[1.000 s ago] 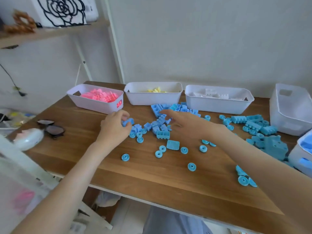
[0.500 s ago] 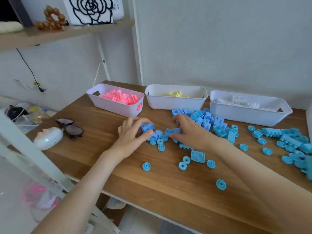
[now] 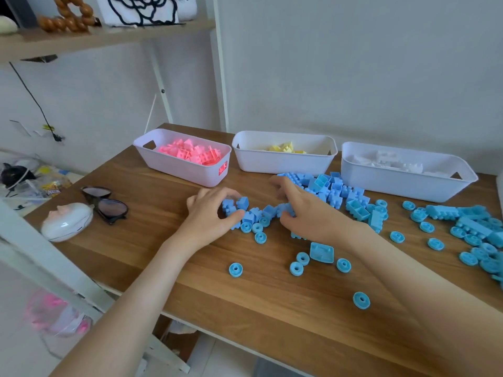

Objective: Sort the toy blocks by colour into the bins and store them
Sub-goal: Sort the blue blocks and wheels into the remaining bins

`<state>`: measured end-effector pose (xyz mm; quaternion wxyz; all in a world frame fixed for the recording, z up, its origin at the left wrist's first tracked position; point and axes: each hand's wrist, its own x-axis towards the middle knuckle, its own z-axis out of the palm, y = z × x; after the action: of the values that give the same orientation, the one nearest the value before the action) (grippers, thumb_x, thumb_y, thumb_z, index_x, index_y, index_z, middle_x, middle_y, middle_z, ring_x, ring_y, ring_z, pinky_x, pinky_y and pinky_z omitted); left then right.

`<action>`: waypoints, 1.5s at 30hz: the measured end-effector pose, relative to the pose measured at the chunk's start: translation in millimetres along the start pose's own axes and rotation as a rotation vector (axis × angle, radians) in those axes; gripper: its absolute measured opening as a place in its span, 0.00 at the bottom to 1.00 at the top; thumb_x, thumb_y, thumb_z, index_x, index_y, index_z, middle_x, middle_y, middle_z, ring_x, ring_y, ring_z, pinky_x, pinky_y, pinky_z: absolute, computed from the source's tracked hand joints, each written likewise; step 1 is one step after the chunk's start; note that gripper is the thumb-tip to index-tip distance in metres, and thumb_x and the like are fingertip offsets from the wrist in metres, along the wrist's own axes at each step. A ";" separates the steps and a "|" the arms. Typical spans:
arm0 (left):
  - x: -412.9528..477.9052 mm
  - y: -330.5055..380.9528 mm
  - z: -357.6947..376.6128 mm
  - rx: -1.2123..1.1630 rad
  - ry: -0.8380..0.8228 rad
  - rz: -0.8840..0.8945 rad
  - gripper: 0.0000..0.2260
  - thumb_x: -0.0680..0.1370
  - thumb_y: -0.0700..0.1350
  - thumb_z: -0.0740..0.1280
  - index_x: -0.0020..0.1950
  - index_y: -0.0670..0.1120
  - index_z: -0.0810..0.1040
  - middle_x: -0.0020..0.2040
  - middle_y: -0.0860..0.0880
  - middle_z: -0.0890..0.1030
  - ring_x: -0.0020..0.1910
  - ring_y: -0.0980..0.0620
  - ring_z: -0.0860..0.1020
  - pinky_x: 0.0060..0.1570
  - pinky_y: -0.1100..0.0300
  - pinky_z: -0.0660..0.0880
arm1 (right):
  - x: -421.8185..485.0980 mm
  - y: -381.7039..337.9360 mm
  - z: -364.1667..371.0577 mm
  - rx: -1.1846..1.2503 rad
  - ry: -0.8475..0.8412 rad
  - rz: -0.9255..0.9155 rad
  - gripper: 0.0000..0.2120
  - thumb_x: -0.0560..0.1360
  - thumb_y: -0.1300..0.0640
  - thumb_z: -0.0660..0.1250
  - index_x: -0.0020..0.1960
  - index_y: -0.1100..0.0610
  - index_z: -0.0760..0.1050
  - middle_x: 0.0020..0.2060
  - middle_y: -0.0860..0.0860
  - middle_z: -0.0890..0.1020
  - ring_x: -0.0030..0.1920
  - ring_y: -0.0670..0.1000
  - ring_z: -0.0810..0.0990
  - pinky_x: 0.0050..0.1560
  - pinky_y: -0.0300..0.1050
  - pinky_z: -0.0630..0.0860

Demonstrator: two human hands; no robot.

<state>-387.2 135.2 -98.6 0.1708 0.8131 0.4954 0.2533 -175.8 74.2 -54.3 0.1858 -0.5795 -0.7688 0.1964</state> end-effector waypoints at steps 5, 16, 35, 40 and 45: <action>1.2 0.2 6.6 0.097 -0.096 0.019 0.17 0.77 0.60 0.59 0.61 0.54 0.69 0.56 0.58 0.71 0.59 0.58 0.65 0.59 0.60 0.57 | -6.9 22.1 -5.5 -0.020 0.157 0.071 0.12 0.80 0.59 0.53 0.62 0.52 0.69 0.55 0.48 0.75 0.42 0.40 0.70 0.45 0.34 0.66; -3.6 8.7 4.3 0.045 -0.121 0.007 0.18 0.78 0.61 0.49 0.39 0.51 0.69 0.38 0.53 0.74 0.41 0.56 0.72 0.43 0.61 0.65 | -24.3 38.0 14.6 -0.127 0.171 0.007 0.18 0.80 0.59 0.55 0.70 0.51 0.62 0.59 0.47 0.73 0.56 0.46 0.70 0.57 0.40 0.67; -4.8 7.3 1.2 0.034 -0.021 -0.134 0.15 0.81 0.56 0.54 0.39 0.51 0.69 0.33 0.52 0.73 0.35 0.55 0.74 0.32 0.63 0.65 | -32.2 41.0 21.7 0.121 0.426 0.099 0.15 0.80 0.58 0.57 0.65 0.52 0.59 0.48 0.48 0.74 0.43 0.47 0.77 0.44 0.42 0.76; -6.5 9.2 0.0 0.003 -0.027 -0.132 0.15 0.81 0.57 0.52 0.49 0.50 0.73 0.43 0.53 0.79 0.44 0.56 0.77 0.41 0.60 0.72 | -37.8 44.4 6.1 0.042 0.272 0.100 0.14 0.80 0.63 0.55 0.61 0.49 0.71 0.50 0.45 0.74 0.51 0.45 0.74 0.51 0.39 0.72; -11.1 13.4 -5.2 -0.113 0.061 -0.158 0.07 0.82 0.49 0.57 0.52 0.49 0.72 0.48 0.53 0.78 0.48 0.58 0.74 0.39 0.69 0.68 | -57.2 53.5 -14.6 -0.072 0.099 0.128 0.14 0.80 0.61 0.54 0.59 0.50 0.74 0.50 0.42 0.72 0.54 0.43 0.70 0.54 0.35 0.66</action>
<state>-384.9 119.5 -90.1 0.2205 0.7525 0.5481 0.2910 -109.8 33.8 -72.9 0.1899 -0.6428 -0.7265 0.1513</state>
